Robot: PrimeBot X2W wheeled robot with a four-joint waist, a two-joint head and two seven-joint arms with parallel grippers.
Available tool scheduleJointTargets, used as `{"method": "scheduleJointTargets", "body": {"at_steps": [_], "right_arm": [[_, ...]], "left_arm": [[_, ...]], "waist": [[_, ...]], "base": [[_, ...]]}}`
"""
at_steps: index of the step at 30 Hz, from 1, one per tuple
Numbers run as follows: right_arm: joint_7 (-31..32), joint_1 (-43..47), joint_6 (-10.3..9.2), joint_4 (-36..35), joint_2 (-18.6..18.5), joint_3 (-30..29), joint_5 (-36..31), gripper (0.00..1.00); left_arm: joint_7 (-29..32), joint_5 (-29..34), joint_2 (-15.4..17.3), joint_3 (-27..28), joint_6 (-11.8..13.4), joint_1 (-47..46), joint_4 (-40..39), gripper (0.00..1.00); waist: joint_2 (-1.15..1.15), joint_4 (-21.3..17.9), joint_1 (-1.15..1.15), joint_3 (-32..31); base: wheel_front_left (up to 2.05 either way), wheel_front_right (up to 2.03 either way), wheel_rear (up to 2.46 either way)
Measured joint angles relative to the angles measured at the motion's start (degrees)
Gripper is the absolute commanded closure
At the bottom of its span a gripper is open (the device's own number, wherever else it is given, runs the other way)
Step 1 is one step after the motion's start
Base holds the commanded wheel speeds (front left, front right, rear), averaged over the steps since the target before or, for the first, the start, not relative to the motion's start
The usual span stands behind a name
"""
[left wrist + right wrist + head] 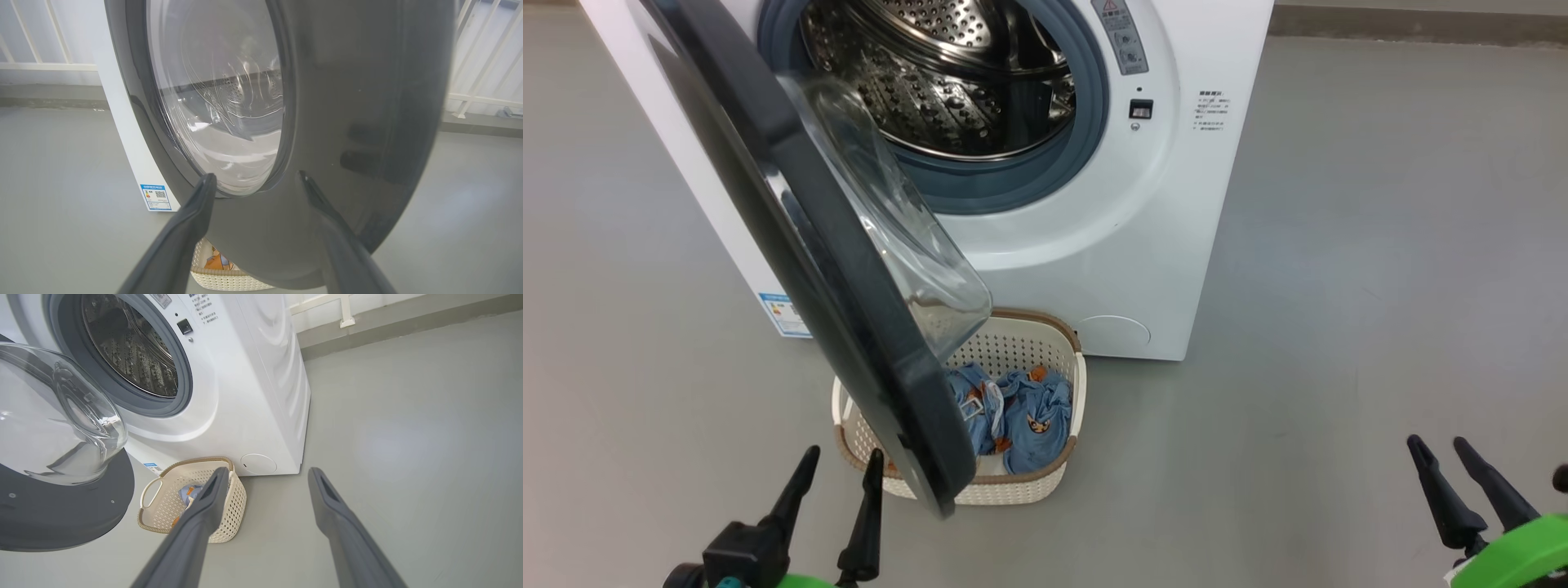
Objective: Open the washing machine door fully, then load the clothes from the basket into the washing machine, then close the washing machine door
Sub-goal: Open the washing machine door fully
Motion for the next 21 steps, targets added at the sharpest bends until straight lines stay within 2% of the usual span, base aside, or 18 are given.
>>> {"method": "scheduleJointTargets", "body": {"at_steps": [5,6,10,15,21], "right_arm": [[-0.04,6.02,0.00,-4.28,5.63,-11.05,-12.89,0.00],[-0.04,6.02,0.00,-4.28,5.63,-11.05,-12.89,0.00],[-0.04,9.51,0.00,-7.90,9.09,-16.83,-20.78,0.00],[-0.04,12.47,0.01,-11.46,11.60,-20.65,-26.68,0.00],[-0.04,14.89,0.01,-11.74,13.38,-22.10,-29.06,0.00]], "left_arm": [[0.00,0.00,0.21,0.45,0.00,0.74,0.01,0.00],[0.00,0.00,0.21,0.45,0.00,0.74,0.01,0.00],[0.00,0.00,0.36,0.58,0.00,0.75,-0.02,0.00],[0.00,0.00,0.42,0.65,0.00,0.76,-0.18,0.00],[0.00,0.00,0.42,0.91,0.00,0.77,-0.20,0.00]], "waist": [[0.00,0.00,0.00,-0.81],[0.00,0.00,0.00,-0.81],[0.00,0.11,0.00,-1.12],[0.00,0.13,0.00,-1.25],[0.00,0.03,0.00,-0.99]], "base": [[0.00,0.00,0.00],[0.00,0.00,0.00],[0.00,0.00,0.00],[0.00,0.00,0.00],[0.00,0.00,0.00]]}}
